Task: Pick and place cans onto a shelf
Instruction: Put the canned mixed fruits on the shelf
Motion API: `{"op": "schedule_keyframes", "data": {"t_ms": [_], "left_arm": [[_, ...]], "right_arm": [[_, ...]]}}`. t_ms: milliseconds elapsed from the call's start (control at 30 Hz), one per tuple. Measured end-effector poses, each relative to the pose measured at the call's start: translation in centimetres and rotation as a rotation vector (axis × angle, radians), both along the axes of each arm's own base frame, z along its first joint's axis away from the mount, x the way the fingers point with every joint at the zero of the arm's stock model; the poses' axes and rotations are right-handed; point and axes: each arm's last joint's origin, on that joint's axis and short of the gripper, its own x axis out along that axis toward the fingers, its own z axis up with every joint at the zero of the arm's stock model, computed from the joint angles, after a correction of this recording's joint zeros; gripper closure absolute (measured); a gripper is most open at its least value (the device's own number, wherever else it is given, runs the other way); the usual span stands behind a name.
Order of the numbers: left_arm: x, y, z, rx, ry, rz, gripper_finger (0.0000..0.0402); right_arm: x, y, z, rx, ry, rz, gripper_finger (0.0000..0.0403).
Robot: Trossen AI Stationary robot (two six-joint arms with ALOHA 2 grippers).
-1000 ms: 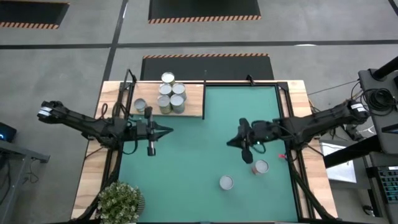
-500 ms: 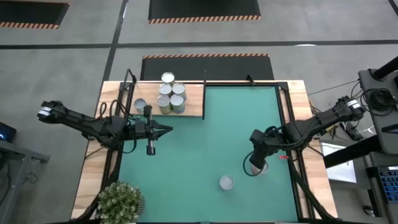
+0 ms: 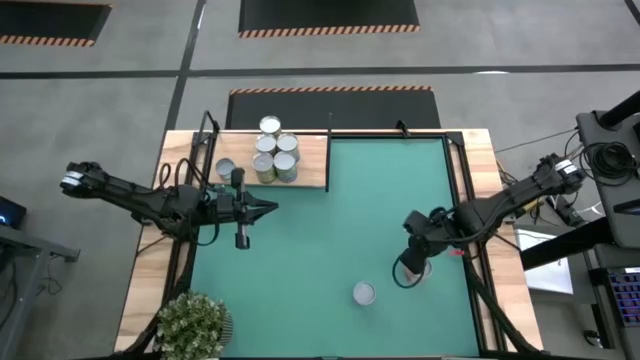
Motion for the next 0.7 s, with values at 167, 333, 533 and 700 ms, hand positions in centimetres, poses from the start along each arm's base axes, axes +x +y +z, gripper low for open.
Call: {"op": "schedule_keyframes", "data": {"t_ms": [167,333,533,700], "left_arm": [[0.0,0.0,0.0,0.023,0.004,0.002,0.0402],[0.0,0.0,0.0,0.042,0.005,0.004,0.0402],[0.0,0.0,0.0,0.048,0.006,0.005,0.0402],[0.0,0.0,0.0,0.048,0.006,0.005,0.0402]], "right_arm": [[0.1,1.0,0.8,-0.095,0.239,-0.016,0.0394],[1.5,2.1,1.6,-0.120,0.314,0.019,0.0394],[2.4,2.8,1.3,-0.107,0.339,0.034,0.0394],[2.2,3.0,0.8,-0.115,0.354,0.030,0.0393]]}}
